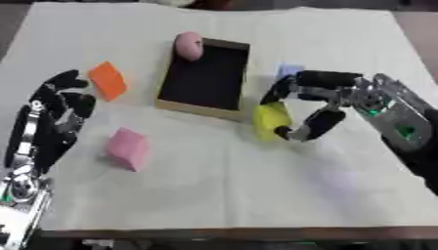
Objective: Pick up objects on the table and place them in the box.
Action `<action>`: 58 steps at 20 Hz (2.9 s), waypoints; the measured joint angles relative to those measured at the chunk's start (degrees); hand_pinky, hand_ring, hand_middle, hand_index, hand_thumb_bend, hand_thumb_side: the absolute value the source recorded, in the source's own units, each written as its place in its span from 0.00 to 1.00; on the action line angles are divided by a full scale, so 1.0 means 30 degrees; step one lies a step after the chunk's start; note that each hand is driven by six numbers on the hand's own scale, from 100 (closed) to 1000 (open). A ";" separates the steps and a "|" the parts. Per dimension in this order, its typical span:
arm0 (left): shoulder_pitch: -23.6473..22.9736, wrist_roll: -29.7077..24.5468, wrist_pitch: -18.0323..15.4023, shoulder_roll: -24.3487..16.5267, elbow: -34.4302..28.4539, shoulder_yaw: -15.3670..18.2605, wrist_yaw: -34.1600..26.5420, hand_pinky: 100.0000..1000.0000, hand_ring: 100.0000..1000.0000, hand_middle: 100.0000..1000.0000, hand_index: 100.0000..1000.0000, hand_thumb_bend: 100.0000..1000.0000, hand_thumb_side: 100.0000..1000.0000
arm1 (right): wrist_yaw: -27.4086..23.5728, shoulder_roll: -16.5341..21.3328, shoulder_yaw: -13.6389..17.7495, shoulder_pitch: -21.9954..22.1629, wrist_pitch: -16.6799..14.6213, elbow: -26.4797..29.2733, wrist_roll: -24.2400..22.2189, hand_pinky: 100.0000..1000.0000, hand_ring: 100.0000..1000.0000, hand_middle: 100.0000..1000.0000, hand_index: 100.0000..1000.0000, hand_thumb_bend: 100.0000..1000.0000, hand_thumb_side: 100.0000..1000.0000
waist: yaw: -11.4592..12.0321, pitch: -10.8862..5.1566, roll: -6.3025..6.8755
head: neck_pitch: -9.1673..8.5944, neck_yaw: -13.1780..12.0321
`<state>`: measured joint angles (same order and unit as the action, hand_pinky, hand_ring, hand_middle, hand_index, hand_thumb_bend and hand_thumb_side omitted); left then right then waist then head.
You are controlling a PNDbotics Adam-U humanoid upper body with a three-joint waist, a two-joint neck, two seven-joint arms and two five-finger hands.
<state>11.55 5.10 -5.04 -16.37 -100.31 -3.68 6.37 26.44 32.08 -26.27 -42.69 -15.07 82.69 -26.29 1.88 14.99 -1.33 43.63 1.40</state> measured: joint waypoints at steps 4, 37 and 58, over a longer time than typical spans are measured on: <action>0.0000 0.0001 0.0000 0.0012 0.0001 -0.0002 -0.0021 0.69 0.62 0.66 0.84 0.58 0.66 | -0.0145 0.0039 0.0418 -0.0455 0.0368 0.0779 0.1026 0.74 0.71 0.55 0.75 0.16 0.19 | 0.0035 -0.0062 0.0000 | 0.0057 -0.0025; 0.0174 -0.0042 0.0132 0.0285 -0.0010 -0.0462 -0.0340 0.68 0.61 0.65 0.84 0.59 0.65 | 0.7725 -0.8730 0.2653 -0.5016 0.0230 -1.0192 0.3445 0.76 0.76 0.70 0.89 0.28 0.38 | 0.1678 -0.0292 0.0009 | 0.0065 0.1242; -0.0002 0.0114 0.0091 0.0292 -0.0002 -0.0324 -0.0316 0.68 0.61 0.65 0.84 0.58 0.65 | 0.4611 -0.4722 0.2873 -0.4294 0.1694 -0.5128 0.2989 0.80 0.84 0.85 0.98 0.37 0.41 | 0.0561 -0.0492 0.0009 | 0.0065 0.0466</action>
<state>11.54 5.44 -4.77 -15.49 -100.32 -4.65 5.43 40.27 17.91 -17.66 -55.58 -9.99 67.31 -17.32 3.57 13.52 -1.30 43.83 2.80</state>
